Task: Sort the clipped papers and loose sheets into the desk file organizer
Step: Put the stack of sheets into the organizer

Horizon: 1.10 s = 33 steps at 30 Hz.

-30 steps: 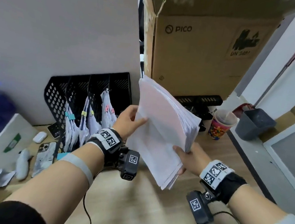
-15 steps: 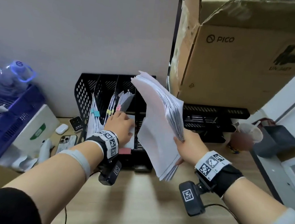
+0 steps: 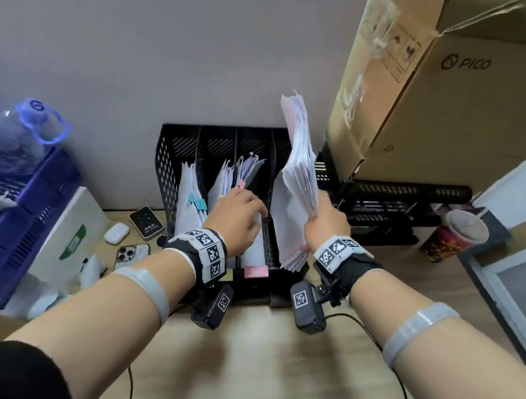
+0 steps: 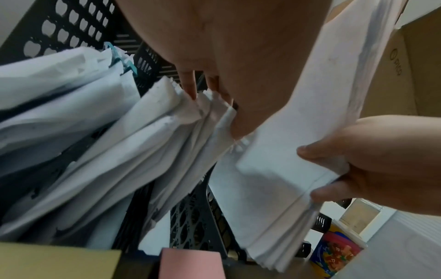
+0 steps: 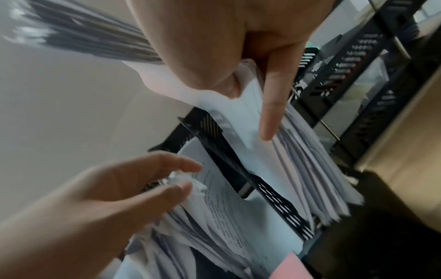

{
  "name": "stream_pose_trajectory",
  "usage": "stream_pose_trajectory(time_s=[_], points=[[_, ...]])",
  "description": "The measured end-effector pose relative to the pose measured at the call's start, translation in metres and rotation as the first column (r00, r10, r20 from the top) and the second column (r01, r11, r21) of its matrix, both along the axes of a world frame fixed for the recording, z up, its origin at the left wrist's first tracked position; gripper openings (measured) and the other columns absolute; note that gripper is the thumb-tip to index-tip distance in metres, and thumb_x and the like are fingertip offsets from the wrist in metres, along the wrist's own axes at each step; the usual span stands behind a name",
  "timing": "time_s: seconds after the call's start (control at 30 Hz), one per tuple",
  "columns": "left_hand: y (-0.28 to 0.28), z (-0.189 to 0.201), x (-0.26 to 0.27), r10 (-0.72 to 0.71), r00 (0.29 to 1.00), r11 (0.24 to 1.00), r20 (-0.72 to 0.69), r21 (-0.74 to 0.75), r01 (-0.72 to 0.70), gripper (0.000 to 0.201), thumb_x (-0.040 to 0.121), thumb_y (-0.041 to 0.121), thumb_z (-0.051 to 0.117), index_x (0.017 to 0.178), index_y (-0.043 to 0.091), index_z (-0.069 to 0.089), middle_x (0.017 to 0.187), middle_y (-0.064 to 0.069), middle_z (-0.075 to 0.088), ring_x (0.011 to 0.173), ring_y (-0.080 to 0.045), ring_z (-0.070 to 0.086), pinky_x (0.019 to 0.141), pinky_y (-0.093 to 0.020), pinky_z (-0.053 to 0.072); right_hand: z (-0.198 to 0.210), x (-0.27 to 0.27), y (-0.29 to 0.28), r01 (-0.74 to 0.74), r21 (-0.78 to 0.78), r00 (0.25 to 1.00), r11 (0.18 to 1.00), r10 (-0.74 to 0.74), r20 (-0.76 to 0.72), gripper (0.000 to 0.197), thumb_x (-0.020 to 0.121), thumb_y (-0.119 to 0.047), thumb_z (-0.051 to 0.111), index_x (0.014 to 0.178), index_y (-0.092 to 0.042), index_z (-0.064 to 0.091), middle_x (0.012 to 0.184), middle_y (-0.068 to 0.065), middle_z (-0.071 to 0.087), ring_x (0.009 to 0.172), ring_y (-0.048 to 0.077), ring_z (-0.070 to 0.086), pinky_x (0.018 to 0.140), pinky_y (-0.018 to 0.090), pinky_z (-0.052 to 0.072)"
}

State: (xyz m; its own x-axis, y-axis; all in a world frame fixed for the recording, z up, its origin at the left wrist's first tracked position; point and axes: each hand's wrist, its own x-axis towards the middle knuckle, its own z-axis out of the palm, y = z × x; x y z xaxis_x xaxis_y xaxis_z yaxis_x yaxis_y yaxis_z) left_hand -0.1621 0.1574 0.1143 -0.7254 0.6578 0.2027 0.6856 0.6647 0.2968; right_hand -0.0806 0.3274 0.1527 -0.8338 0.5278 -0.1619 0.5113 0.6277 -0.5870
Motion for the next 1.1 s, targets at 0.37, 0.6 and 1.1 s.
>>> stream_pose_trajectory(time_s=[0.37, 0.6, 1.1], points=[[-0.012, -0.009, -0.015, -0.067, 0.996, 0.989, 0.066, 0.135, 0.058, 0.017, 0.093, 0.034, 0.056, 0.104, 0.027, 0.067, 0.115, 0.011, 0.062, 0.124, -0.016, 0.045, 0.104, -0.037, 0.04, -0.074, -0.017, -0.023, 0.166, -0.074, 0.986, 0.983, -0.166, 0.0, 0.045, 0.084, -0.005, 0.037, 0.124, -0.024, 0.044, 0.091, 0.019, 0.058, 0.078, 0.037, 0.055, 0.069, 0.035, 0.045], [-0.011, -0.009, -0.012, -0.061, 0.996, 0.99, 0.065, 0.132, 0.051, 0.017, 0.093, 0.032, 0.057, 0.106, 0.027, 0.068, 0.118, 0.01, 0.061, 0.126, -0.016, 0.044, 0.107, -0.036, 0.037, -0.086, -0.003, -0.013, 0.22, -0.12, 0.972, 0.968, -0.228, -0.062, 0.062, 0.08, 0.003, 0.035, 0.132, -0.029, 0.047, 0.102, 0.014, 0.063, 0.085, 0.032, 0.057, 0.074, 0.032, 0.048], [0.002, 0.011, 0.021, 0.044, 0.973, 0.991, 0.227, 0.111, -0.071, 0.021, 0.092, 0.027, 0.059, 0.11, 0.025, 0.068, 0.12, 0.005, 0.065, 0.125, -0.019, 0.049, 0.109, -0.041, 0.04, -0.037, 0.015, -0.003, 0.187, -0.387, 0.942, 0.903, -0.277, -0.189, 0.041, 0.088, -0.043, 0.059, 0.121, -0.018, 0.057, 0.104, 0.005, 0.065, 0.091, 0.025, 0.058, 0.083, 0.027, 0.043]])
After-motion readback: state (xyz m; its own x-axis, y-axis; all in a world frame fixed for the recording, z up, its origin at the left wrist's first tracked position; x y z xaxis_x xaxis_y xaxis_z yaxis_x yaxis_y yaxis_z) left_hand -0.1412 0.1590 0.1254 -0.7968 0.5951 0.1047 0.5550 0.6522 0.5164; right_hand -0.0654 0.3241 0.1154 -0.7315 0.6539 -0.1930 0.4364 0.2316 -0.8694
